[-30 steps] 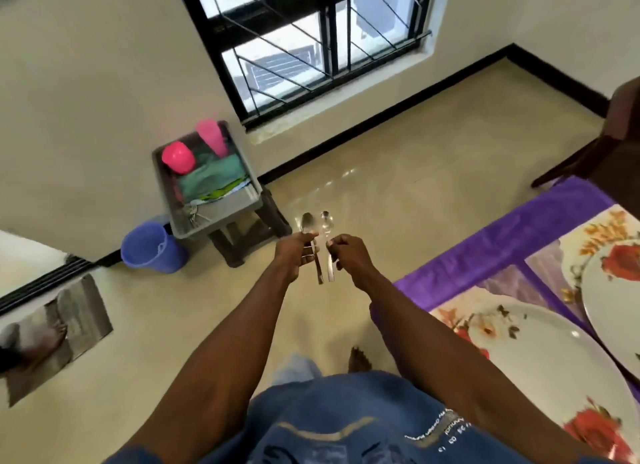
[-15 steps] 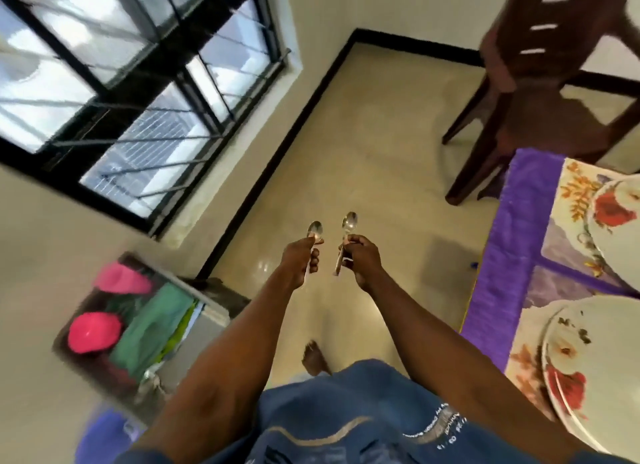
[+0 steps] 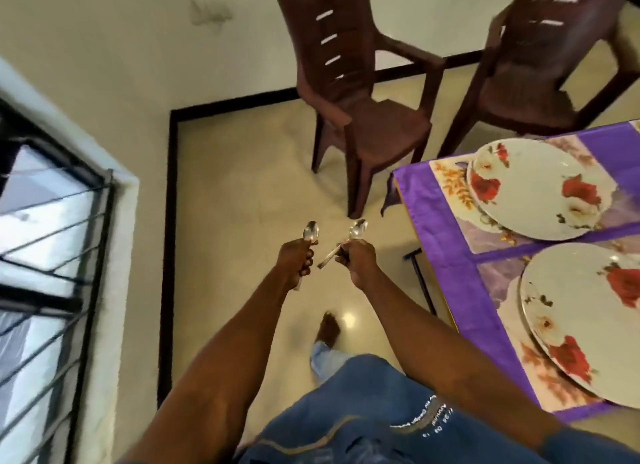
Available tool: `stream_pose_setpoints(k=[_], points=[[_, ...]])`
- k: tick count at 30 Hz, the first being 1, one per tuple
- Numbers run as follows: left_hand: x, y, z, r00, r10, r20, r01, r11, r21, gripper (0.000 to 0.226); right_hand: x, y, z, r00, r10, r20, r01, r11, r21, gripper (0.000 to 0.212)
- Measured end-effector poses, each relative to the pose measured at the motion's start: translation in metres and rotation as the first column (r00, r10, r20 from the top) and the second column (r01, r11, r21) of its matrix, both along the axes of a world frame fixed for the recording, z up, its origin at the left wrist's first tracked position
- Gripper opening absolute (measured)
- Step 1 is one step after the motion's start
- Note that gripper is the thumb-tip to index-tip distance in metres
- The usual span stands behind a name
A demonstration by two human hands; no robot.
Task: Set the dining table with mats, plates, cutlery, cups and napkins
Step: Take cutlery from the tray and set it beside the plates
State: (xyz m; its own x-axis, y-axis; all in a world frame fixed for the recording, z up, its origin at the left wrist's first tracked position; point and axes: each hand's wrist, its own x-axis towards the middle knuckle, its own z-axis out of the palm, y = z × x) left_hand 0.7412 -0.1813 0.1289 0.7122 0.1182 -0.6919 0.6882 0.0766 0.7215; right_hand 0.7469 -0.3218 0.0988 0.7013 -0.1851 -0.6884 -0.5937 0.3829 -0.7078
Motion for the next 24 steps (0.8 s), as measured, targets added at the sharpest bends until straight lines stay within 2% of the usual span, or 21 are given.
stream_pose_setpoints(k=[3, 7, 12, 15, 18, 24], points=[[0.062, -0.002, 0.002, 0.997, -0.075, -0.029, 0.075, 0.997, 0.017, 0.012, 0.051, -0.007, -0.002, 0.997, -0.075, -0.02, 0.074, 0.997, -0.031, 0.017], [0.143, -0.018, 0.006, 0.982, -0.187, 0.004, 0.186, 0.982, 0.032, 0.013, 0.11, -0.023, 0.003, 0.978, -0.207, -0.021, 0.205, 0.977, -0.064, 0.021], [0.232, -0.067, 0.007, 0.91, -0.412, 0.052, 0.41, 0.911, 0.05, 0.016, 0.165, -0.057, 0.017, 0.922, -0.387, -0.002, 0.385, 0.918, -0.093, 0.026], [0.281, -0.11, -0.006, 0.828, -0.56, 0.018, 0.559, 0.829, 0.026, 0.02, 0.194, -0.084, 0.018, 0.828, -0.56, -0.024, 0.555, 0.825, -0.105, 0.022], [0.332, -0.155, -0.012, 0.722, -0.691, -0.026, 0.692, 0.722, 0.017, 0.027, 0.221, -0.112, 0.019, 0.676, -0.737, -0.015, 0.732, 0.673, -0.107, 0.024], [0.4, -0.206, 0.0, 0.429, -0.903, -0.041, 0.902, 0.424, 0.082, 0.025, 0.253, -0.13, 0.021, 0.453, -0.89, -0.058, 0.874, 0.456, -0.169, 0.019]])
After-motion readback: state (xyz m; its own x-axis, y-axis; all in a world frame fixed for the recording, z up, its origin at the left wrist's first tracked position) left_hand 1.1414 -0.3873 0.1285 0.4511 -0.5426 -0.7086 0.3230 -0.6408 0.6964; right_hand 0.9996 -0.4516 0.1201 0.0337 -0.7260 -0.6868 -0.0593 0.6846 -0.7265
